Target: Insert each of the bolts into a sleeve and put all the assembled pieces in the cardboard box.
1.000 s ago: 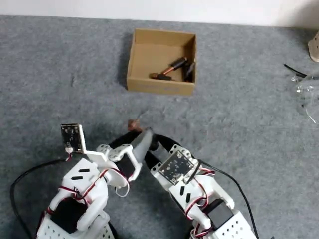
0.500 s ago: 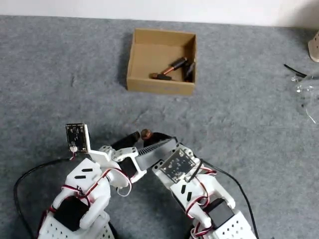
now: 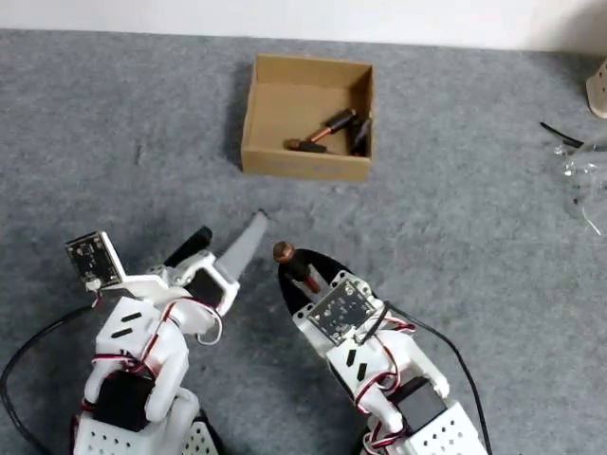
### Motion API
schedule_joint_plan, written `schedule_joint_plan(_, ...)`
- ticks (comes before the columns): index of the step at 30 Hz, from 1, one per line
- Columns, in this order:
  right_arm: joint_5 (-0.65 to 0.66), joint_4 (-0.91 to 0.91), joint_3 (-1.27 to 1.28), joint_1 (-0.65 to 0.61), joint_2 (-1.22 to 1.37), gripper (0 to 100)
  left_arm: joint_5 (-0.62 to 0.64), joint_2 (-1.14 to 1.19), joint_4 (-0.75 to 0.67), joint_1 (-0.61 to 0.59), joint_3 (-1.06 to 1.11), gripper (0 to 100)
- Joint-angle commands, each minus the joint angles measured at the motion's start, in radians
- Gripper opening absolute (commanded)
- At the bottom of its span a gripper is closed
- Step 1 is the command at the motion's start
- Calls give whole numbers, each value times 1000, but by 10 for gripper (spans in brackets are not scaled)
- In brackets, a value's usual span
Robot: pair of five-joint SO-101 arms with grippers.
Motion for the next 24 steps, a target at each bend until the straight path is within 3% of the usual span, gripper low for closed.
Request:
schedule_joint_plan(1, -14, -38, 4, 51, -13, 5, -5, -12, -44, -22, -7, 60)
schedule_joint_plan(2, -15, -38, 4, 59, -13, 5, -28, -10, -58, -38, 1, 7)
schedule_joint_plan(9, -14, -38, 8, 62, -13, 5, -302, -10, -261, -107, 176, 6)
schedule_joint_plan(15, -14, -45, 10, 101, -13, 5, -651, -8, -201, -107, 197, 7)
schedule_joint_plan(24, -15, -189, 140, 159, -8, 5, -692, -7, -264, -93, 265, 7)
